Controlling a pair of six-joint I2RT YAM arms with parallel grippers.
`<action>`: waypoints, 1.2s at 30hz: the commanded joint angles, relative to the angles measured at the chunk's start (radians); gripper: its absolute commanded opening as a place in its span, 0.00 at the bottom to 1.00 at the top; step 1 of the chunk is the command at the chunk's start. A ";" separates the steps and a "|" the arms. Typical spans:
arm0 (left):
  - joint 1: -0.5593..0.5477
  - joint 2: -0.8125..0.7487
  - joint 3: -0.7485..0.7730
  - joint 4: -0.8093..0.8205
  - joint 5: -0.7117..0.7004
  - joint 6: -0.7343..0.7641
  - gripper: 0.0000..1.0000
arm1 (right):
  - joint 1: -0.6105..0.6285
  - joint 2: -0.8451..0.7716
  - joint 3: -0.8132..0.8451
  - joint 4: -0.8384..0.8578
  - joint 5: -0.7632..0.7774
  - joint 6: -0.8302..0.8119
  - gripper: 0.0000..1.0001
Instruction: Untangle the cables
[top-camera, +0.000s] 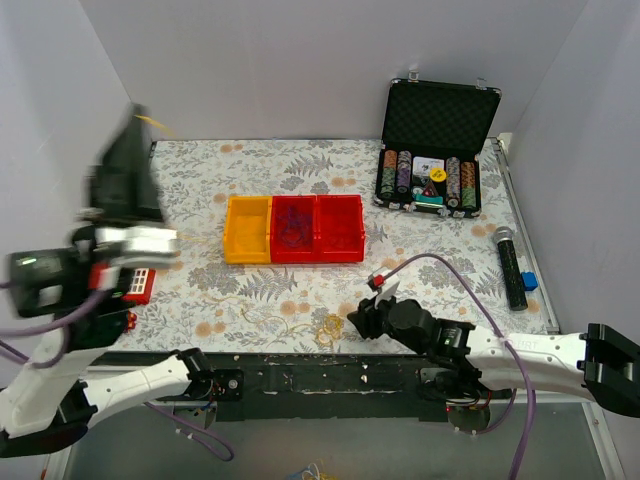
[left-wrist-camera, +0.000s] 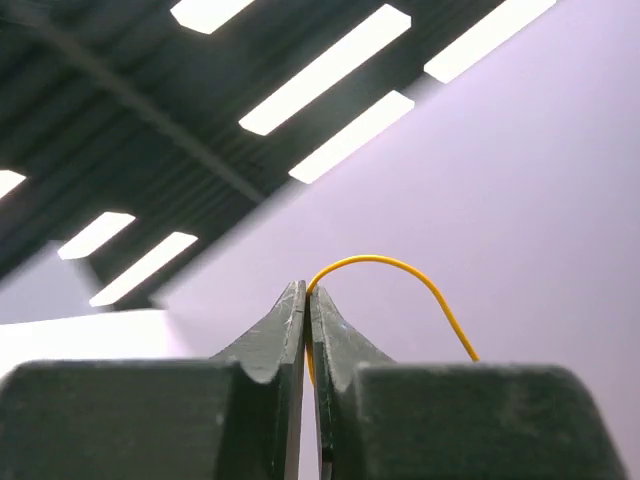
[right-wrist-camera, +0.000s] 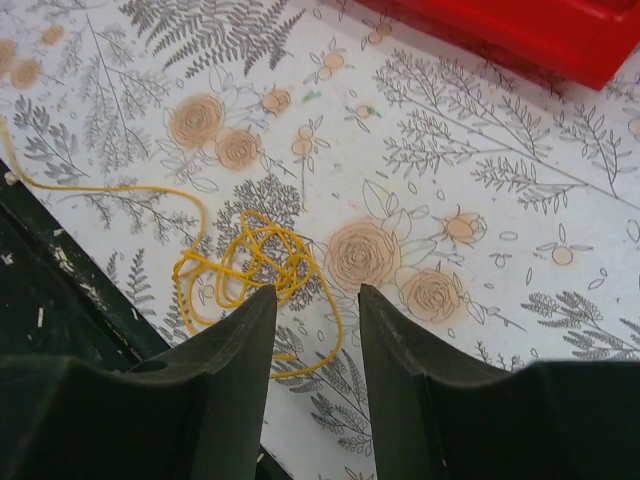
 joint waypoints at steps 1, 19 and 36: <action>-0.004 0.021 -0.274 -0.280 -0.064 -0.174 0.00 | 0.006 0.009 0.083 -0.008 0.015 -0.040 0.48; -0.002 -0.092 -0.727 -0.872 0.103 -0.383 0.15 | 0.006 0.151 0.052 0.145 -0.159 -0.043 0.67; 0.068 0.217 -0.828 -0.823 0.347 -0.172 0.48 | 0.006 0.174 0.041 0.164 -0.136 -0.005 0.63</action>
